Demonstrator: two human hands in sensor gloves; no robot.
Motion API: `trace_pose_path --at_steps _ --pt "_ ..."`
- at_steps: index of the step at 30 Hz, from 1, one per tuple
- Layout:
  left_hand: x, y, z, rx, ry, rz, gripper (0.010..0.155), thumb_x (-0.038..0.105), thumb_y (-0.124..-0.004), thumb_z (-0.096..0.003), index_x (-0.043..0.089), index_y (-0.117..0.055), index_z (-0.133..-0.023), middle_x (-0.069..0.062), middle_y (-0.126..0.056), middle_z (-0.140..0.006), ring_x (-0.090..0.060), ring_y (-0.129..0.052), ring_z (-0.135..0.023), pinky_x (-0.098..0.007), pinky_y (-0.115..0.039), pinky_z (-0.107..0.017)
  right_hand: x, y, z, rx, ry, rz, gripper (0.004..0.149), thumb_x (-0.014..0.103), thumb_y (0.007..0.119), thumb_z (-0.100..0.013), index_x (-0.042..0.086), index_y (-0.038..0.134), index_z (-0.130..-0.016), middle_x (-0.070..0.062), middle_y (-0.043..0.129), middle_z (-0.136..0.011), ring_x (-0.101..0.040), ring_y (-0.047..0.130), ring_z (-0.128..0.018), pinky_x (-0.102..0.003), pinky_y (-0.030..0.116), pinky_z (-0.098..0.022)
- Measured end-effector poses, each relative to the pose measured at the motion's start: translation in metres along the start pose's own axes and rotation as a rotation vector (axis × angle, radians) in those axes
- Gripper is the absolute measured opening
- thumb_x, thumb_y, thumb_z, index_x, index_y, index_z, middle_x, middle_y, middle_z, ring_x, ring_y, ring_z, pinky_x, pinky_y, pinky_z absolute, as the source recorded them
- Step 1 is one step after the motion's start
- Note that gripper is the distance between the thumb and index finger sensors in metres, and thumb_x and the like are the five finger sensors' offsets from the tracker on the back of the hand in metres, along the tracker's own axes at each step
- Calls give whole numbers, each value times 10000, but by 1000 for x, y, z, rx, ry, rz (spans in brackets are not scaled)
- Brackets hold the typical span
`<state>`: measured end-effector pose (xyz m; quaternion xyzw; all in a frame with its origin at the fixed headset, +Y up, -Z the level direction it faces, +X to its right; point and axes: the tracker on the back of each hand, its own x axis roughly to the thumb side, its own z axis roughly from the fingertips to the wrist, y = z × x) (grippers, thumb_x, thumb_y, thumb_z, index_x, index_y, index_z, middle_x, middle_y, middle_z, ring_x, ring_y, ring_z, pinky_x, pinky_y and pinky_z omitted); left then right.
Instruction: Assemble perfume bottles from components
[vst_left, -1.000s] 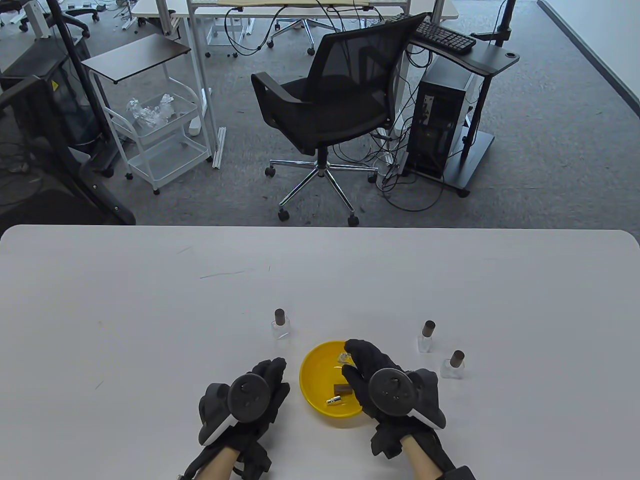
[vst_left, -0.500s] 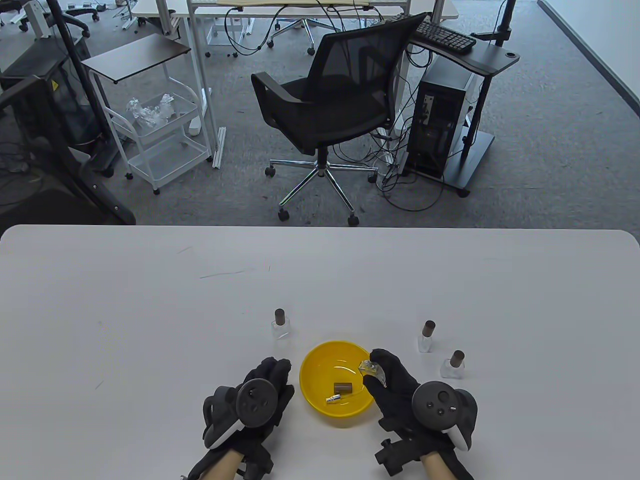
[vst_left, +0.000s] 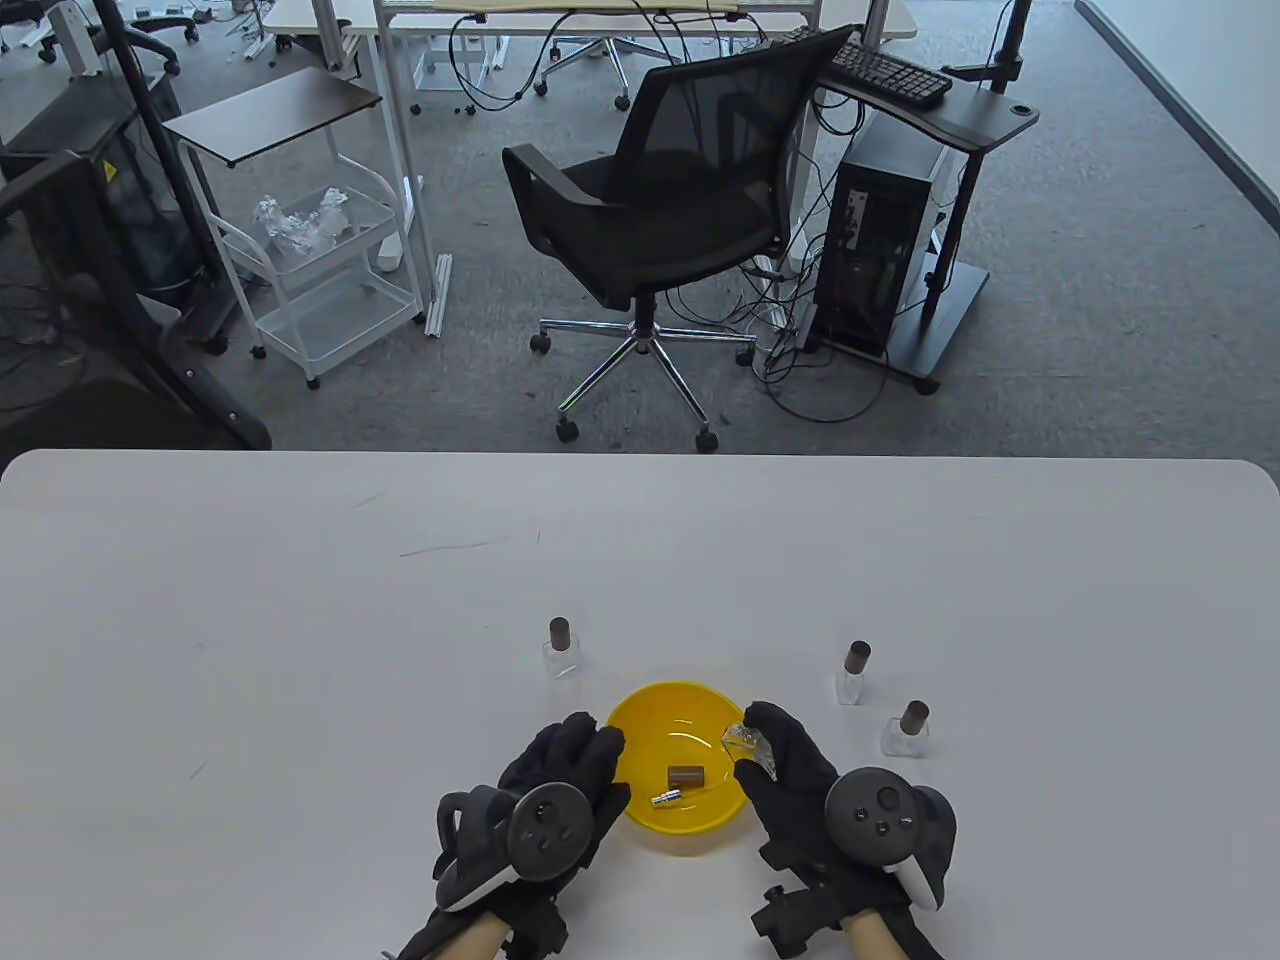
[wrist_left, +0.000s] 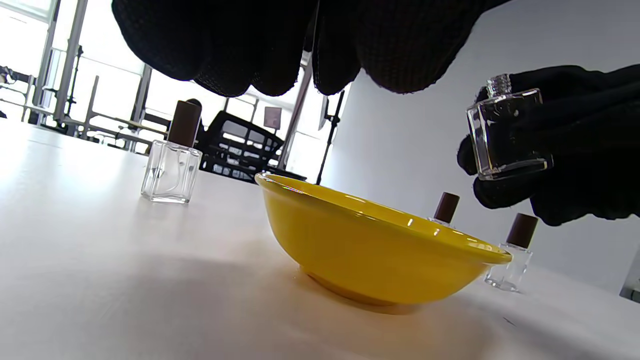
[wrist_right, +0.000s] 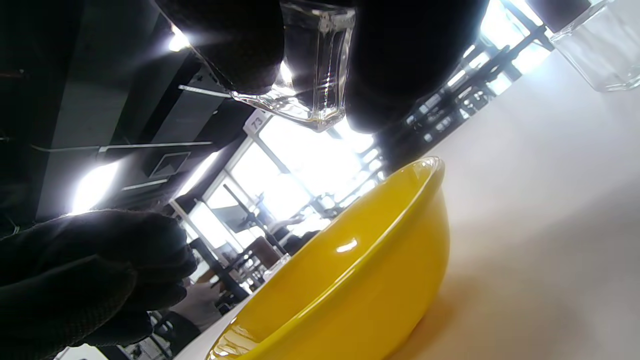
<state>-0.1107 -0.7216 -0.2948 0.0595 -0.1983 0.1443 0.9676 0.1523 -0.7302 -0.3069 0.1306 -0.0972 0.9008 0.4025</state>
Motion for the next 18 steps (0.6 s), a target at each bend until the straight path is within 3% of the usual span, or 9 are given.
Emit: trace_pose_path --at_steps 6,12,18 --pt "26 -6 -8 -38 -68 -76 571 442 -728 -551 232 -662 -1078 -146 -654 -1111 -429 -688 -988 -555 -631 -717 0 -5 0 -16 -1 -27 575 223 756 -585 130 465 -1072 -156 740 -1005 -424 840 -754 -407 792 -467" --pt "44 -18 -29 -138 -77 -153 483 425 -760 -539 262 -781 -993 -76 -854 -966 -360 -821 -898 -514 -703 -677 -3 -8 -1 -21 6 -42 571 226 755 -586 127 470 -1071 -158 744 -1002 -420 847 -748 -408 793 -466" --pt "56 -22 -51 -173 -30 -258 388 395 -834 -499 303 -888 -872 0 -981 -811 -274 -959 -717 -414 -815 -542 -6 -11 -1 -26 16 -54 570 230 755 -587 124 473 -1071 -159 747 -1000 -417 850 -745 -407 794 -464"
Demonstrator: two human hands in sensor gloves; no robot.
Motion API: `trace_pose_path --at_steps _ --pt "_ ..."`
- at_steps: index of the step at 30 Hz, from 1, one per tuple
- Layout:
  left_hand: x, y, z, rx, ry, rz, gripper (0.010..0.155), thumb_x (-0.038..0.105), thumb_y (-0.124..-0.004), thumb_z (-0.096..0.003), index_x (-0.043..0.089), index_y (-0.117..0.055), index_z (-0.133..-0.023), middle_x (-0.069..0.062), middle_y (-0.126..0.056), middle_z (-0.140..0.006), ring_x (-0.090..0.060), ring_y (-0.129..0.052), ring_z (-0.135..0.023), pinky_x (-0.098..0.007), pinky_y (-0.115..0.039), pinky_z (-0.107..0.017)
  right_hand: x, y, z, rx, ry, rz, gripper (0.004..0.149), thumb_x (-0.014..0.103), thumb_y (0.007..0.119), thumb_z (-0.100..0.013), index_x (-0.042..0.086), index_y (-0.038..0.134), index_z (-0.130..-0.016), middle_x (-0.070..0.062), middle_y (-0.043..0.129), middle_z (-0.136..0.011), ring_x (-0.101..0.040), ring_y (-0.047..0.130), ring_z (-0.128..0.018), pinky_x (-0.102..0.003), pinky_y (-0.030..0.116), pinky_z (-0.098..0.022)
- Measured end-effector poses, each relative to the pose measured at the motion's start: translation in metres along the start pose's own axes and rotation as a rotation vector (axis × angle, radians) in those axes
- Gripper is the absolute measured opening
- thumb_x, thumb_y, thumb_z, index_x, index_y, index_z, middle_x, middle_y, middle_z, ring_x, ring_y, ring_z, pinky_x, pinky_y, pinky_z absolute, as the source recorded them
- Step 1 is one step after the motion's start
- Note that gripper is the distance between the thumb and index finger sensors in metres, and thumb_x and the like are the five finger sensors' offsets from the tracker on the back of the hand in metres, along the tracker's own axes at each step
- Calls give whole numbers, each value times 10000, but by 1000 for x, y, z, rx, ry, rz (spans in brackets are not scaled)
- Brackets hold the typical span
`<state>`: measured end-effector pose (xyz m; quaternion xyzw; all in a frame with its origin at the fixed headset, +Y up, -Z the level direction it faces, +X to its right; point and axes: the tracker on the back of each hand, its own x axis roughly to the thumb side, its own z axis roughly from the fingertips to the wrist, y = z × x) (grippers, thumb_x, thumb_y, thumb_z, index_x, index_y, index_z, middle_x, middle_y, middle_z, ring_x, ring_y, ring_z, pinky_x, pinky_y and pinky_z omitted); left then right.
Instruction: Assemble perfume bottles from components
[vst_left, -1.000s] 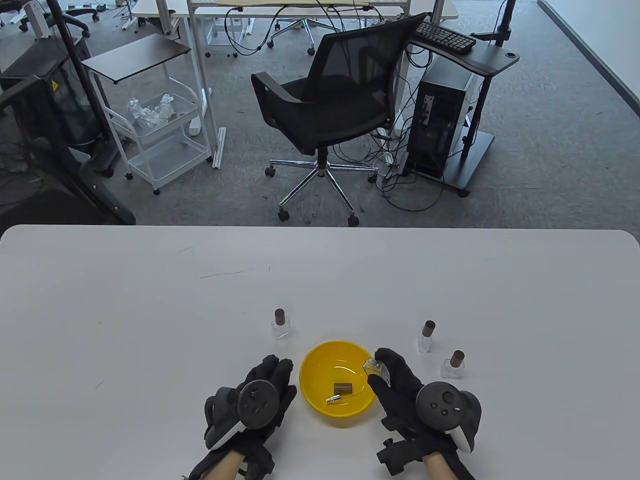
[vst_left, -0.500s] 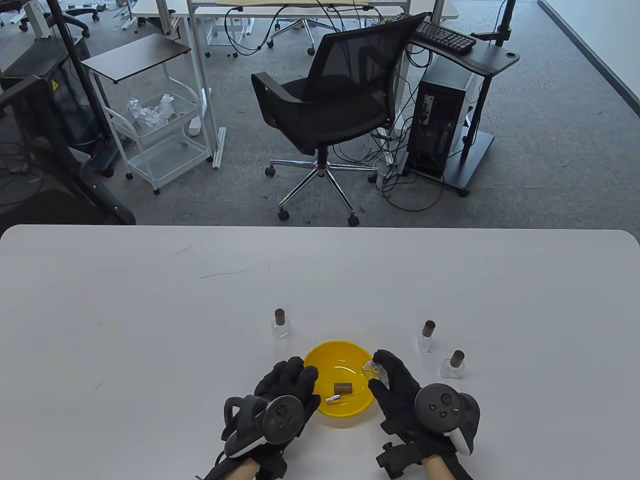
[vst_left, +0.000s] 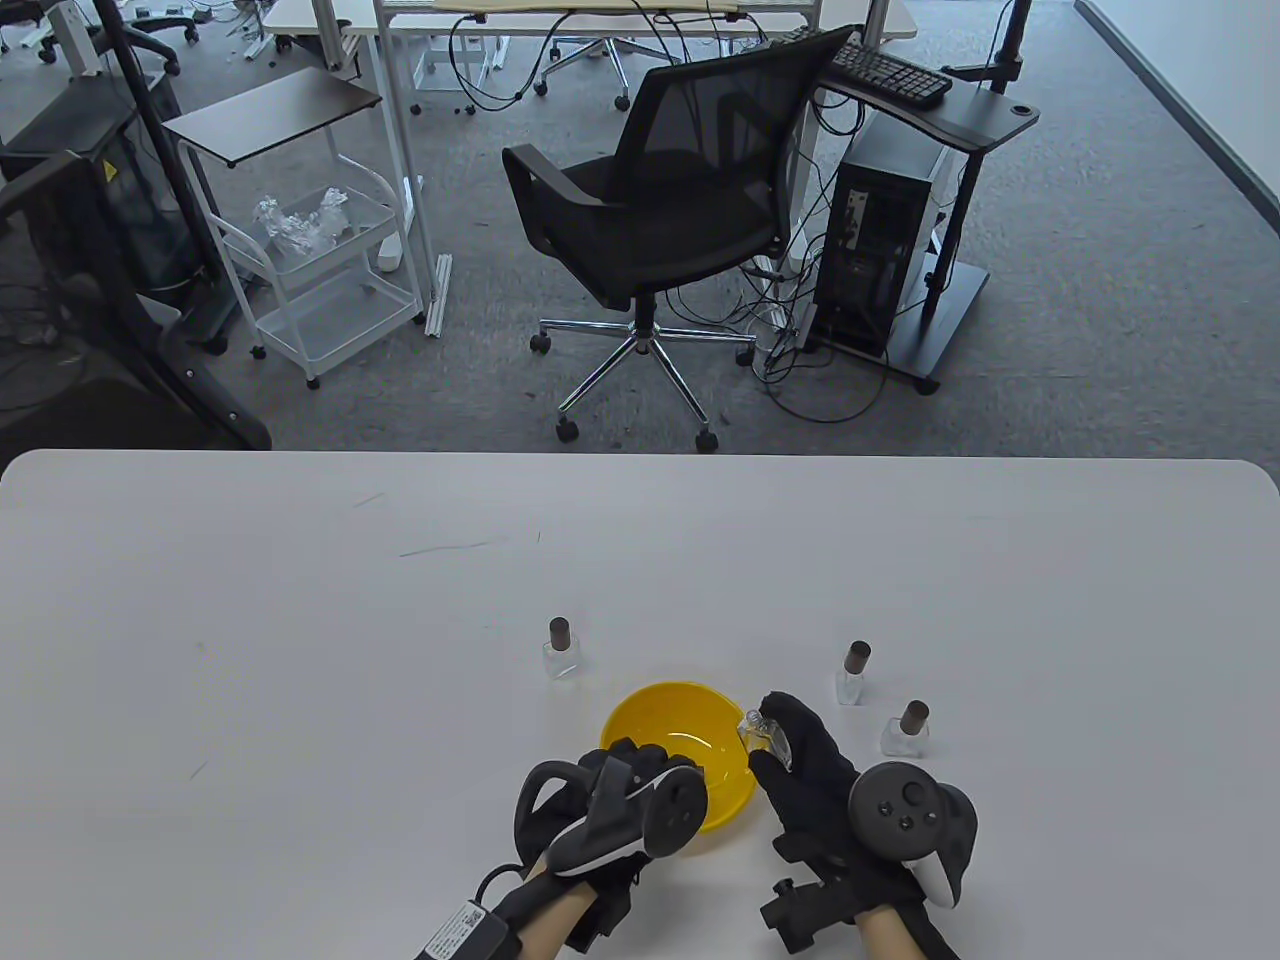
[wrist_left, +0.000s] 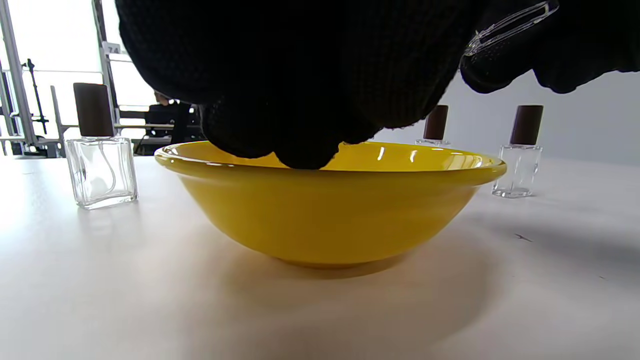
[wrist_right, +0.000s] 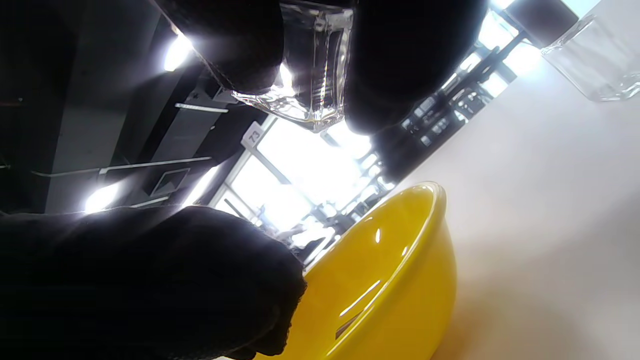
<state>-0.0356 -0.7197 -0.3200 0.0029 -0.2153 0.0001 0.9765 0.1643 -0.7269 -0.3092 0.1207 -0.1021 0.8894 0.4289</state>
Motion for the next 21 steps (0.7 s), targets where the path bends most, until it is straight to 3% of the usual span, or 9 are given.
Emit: trace_pose_path --at_steps 5,13,21 --pt "7 -4 -14 -130 21 -24 379 396 -858 -485 328 -902 -855 22 -987 -827 -268 -916 -775 -426 -781 -589 -2 -3 0 -11 9 10 569 231 756 -587 122 475 -1070 -162 750 -997 -416 854 -741 -405 796 -461" --pt "16 -14 -26 -144 41 -123 401 395 -871 -477 344 -888 -875 32 -964 -861 -273 -852 -851 -441 -733 -653 -4 -5 0 -19 17 3 568 233 754 -588 120 477 -1071 -160 752 -996 -416 853 -741 -405 796 -461" --pt "16 -26 -33 -235 64 -174 470 404 -884 -469 354 -835 -934 38 -942 -885 -263 -851 -855 -440 -734 -656 -4 -5 0 -13 14 9 567 234 753 -589 120 477 -1070 -163 752 -995 -415 854 -740 -405 797 -460"
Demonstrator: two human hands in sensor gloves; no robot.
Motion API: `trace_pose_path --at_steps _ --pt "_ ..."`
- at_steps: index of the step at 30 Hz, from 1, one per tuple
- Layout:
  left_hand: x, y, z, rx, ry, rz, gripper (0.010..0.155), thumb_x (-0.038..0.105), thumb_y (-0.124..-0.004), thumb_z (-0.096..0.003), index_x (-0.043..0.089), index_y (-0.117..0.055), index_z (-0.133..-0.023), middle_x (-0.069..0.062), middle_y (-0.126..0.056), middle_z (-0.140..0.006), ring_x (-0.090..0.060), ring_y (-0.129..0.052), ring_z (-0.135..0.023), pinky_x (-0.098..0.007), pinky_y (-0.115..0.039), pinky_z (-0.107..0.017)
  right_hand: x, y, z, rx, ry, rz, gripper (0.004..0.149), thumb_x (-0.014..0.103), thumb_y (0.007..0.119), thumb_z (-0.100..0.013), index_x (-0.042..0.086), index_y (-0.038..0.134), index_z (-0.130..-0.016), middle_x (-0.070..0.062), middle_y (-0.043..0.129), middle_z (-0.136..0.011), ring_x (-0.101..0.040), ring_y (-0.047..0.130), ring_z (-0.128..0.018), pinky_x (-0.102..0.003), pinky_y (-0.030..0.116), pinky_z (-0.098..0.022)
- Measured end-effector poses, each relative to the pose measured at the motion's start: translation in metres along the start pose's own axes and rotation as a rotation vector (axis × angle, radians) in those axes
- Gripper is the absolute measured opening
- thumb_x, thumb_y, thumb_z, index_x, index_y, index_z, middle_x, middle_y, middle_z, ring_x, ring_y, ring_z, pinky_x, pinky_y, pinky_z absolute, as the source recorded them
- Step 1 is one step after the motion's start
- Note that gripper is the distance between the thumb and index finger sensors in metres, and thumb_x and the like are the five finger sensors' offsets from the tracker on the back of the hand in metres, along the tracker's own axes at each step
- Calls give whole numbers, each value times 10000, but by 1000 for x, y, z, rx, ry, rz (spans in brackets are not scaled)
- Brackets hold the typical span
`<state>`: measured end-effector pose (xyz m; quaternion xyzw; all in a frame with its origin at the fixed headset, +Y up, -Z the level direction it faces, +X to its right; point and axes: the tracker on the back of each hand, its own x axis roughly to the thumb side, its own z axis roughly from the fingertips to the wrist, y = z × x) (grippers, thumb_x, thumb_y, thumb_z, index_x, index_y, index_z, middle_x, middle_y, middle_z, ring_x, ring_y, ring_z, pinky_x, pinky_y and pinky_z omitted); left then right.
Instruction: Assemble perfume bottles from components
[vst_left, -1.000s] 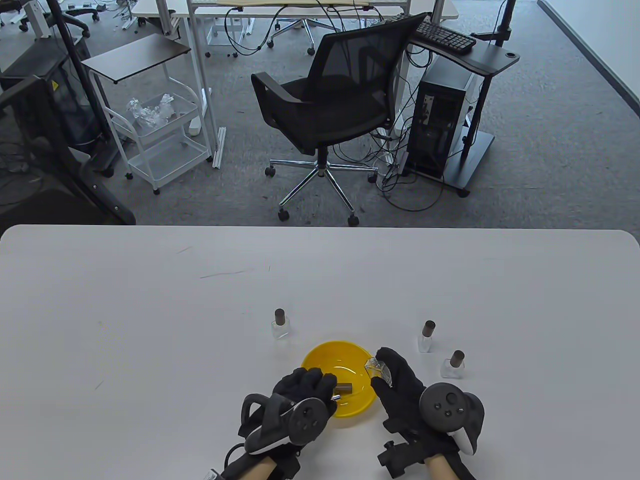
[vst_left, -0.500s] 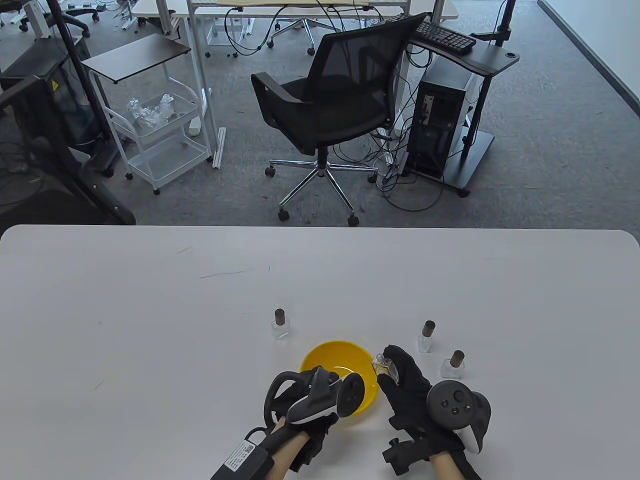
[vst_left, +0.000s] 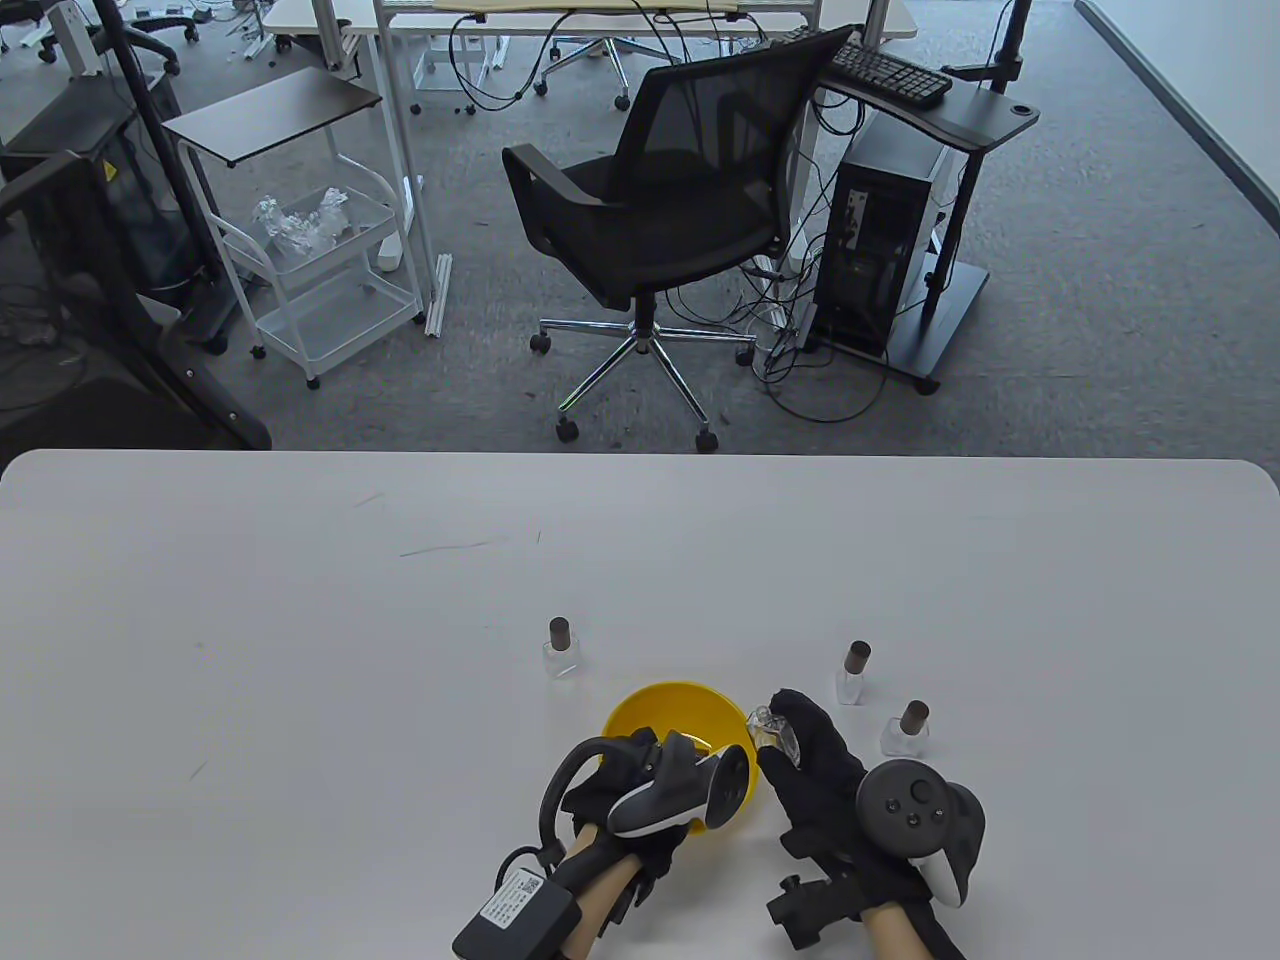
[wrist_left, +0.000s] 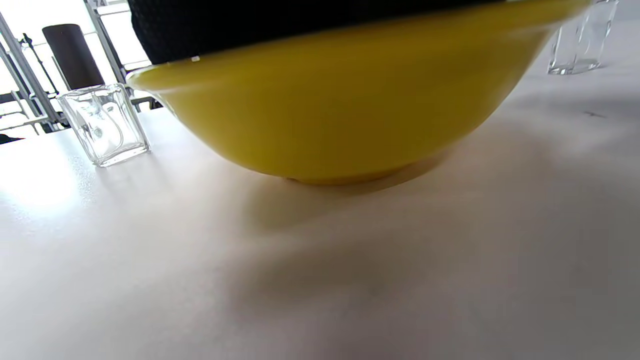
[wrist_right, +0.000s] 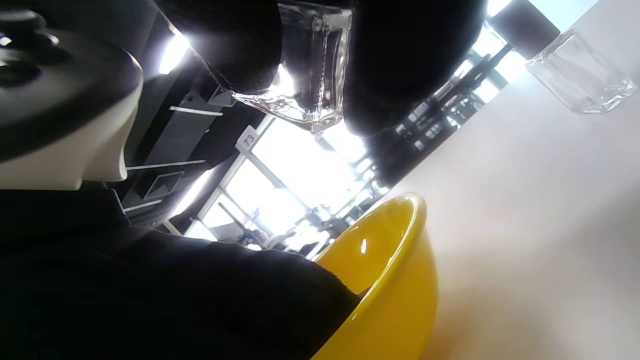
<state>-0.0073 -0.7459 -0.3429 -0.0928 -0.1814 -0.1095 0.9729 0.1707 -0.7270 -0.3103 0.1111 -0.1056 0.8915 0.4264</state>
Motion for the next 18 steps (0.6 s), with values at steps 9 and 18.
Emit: trace_pose_path --at_steps 9,18 --pt "-2 -1 -6 -34 0 43 496 368 -893 -474 331 -809 -962 14 -918 -880 -262 -851 -826 -430 -739 -644 -1 -1 0 -7 5 -3 566 238 751 -590 117 478 -1071 -163 755 -993 -414 856 -738 -404 798 -459" --pt "-9 -2 -5 -36 -50 138 485 358 -875 -496 264 -812 -967 -47 -919 -861 -301 -854 -794 -457 -740 -628 -1 -4 0 -10 -3 -9 566 237 750 -590 117 478 -1072 -164 756 -992 -414 857 -736 -405 798 -459"
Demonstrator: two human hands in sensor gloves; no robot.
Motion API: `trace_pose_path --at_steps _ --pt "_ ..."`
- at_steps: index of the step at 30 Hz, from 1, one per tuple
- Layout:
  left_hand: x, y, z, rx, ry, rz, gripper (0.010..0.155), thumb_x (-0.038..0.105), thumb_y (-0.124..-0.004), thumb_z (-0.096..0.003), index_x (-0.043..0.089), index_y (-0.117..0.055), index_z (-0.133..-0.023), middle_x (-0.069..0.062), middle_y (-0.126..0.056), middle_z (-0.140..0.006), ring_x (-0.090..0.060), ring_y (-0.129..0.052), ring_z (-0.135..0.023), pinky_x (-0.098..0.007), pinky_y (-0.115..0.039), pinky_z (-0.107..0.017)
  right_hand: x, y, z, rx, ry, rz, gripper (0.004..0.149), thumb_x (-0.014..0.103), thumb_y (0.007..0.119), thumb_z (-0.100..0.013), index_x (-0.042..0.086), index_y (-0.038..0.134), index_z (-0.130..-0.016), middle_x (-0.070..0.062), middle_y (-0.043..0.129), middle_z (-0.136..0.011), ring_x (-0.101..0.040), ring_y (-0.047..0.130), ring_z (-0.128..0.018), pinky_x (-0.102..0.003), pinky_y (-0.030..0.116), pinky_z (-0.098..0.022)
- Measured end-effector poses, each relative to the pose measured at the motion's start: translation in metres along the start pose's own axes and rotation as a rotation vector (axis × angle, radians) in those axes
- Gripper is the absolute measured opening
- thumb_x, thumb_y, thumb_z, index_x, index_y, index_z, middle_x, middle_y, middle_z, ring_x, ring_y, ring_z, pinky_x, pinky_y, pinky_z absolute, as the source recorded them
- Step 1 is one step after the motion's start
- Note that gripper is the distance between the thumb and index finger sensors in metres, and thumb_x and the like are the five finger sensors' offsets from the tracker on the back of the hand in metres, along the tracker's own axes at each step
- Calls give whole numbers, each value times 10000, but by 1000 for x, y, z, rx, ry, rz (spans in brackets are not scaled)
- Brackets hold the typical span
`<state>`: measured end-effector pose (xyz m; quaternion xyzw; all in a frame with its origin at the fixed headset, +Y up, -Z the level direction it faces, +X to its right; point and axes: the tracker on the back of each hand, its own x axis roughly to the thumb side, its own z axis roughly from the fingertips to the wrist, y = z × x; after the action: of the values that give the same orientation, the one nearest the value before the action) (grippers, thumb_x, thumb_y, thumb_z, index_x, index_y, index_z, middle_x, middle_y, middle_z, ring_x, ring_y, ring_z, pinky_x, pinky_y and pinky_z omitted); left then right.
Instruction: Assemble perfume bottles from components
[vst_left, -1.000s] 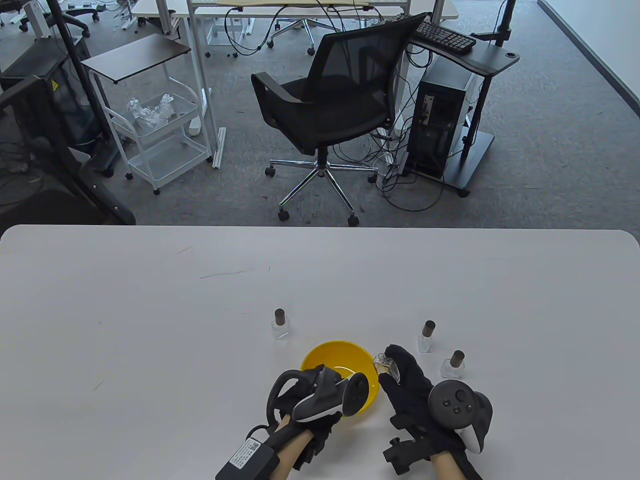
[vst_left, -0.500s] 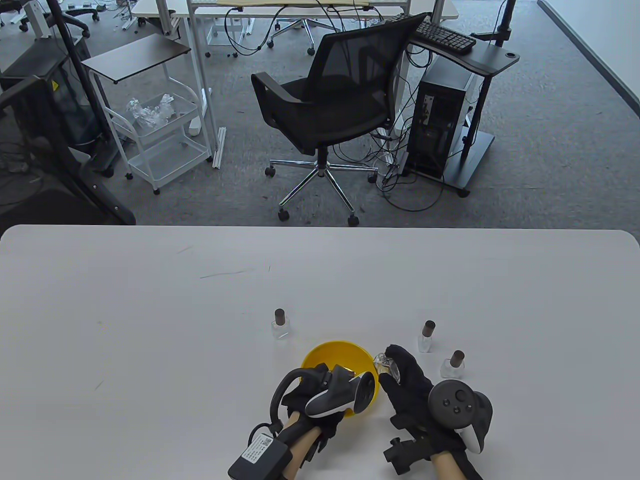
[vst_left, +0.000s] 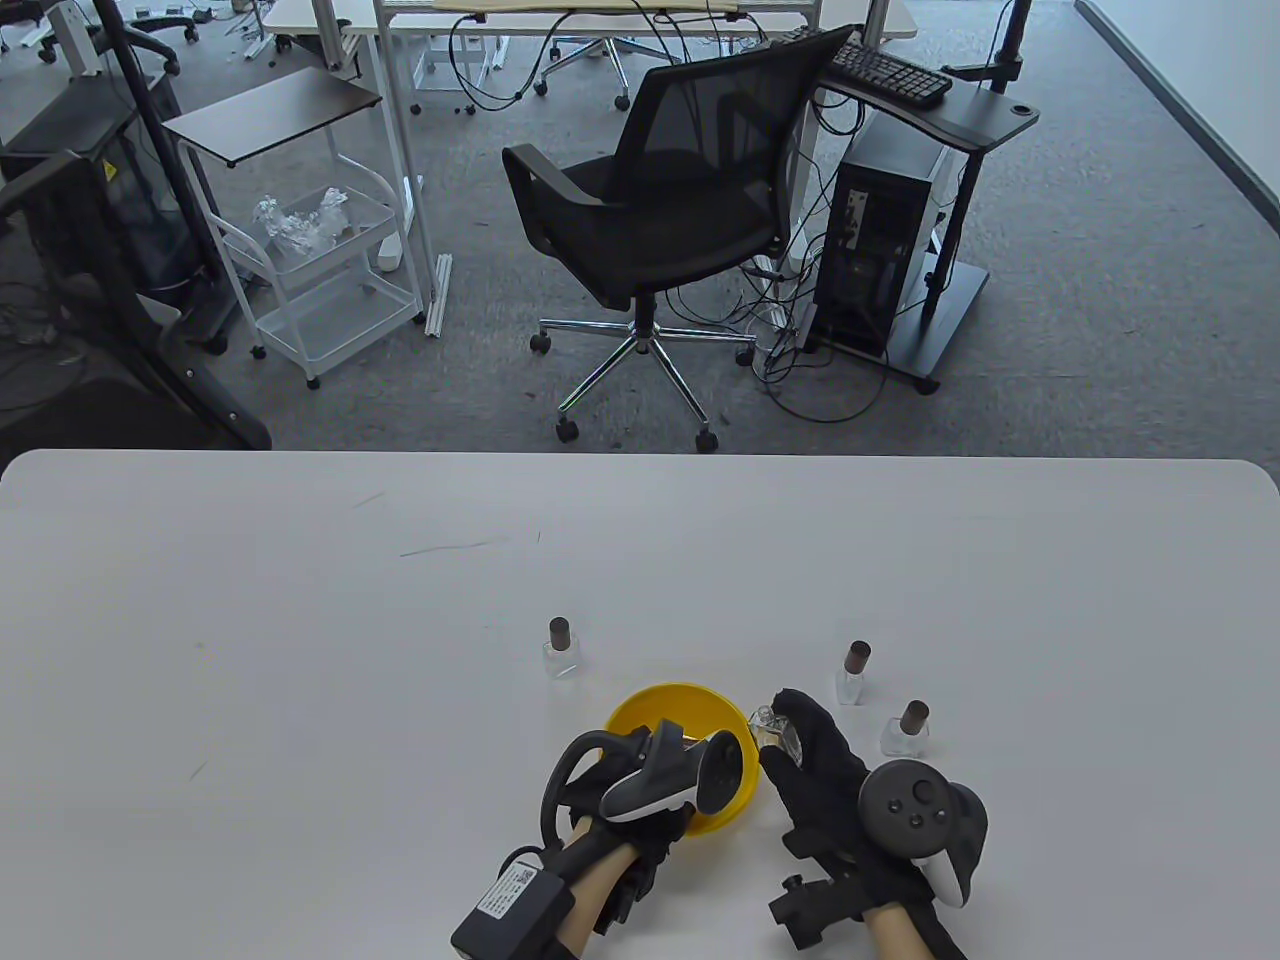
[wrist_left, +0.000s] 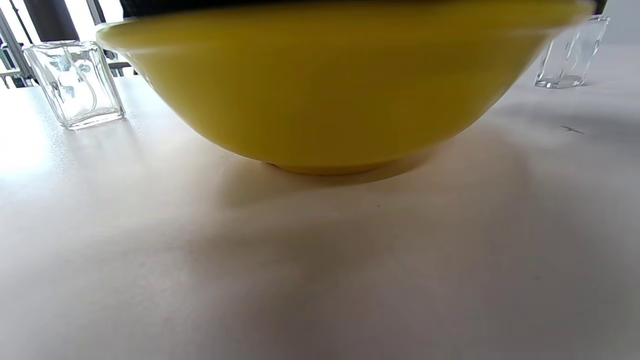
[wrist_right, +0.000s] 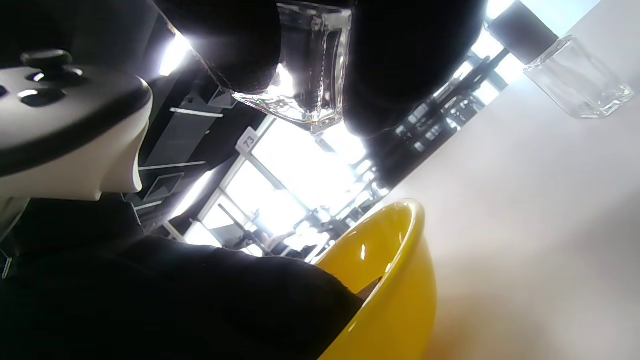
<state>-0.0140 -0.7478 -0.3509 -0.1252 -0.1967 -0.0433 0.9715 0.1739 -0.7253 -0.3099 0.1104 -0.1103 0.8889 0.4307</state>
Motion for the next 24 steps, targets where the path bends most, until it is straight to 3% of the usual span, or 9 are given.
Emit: trace_pose_path --at_steps 7,13,19,24 --pt "-16 12 13 94 -31 170 497 377 -866 -492 257 -805 -970 -48 -909 -853 -302 -861 -779 -458 -757 -614 -3 -4 0 -18 8 0 564 241 747 -593 118 478 -1073 -162 756 -993 -412 856 -738 -405 798 -460" --pt "-39 25 37 219 -66 444 496 383 -862 -486 260 -809 -964 -51 -899 -846 -305 -893 -745 -445 -791 -577 -2 -4 0 -18 3 18 558 242 751 -591 135 490 -1073 -158 762 -992 -416 857 -736 -409 798 -461" --pt "-58 13 65 310 -97 733 490 384 -845 -490 267 -808 -965 -64 -887 -845 -288 -960 -675 -402 -846 -512 5 0 1 12 -48 110 551 250 753 -591 162 506 -1075 -153 770 -991 -418 872 -730 -413 807 -455" --pt "-71 6 78 324 -144 886 489 367 -829 -498 234 -806 -968 -99 -840 -857 -266 -1017 -583 -355 -890 -444 12 10 2 67 -102 189 541 246 762 -586 209 524 -1070 -139 764 -1004 -422 871 -743 -417 809 -458"
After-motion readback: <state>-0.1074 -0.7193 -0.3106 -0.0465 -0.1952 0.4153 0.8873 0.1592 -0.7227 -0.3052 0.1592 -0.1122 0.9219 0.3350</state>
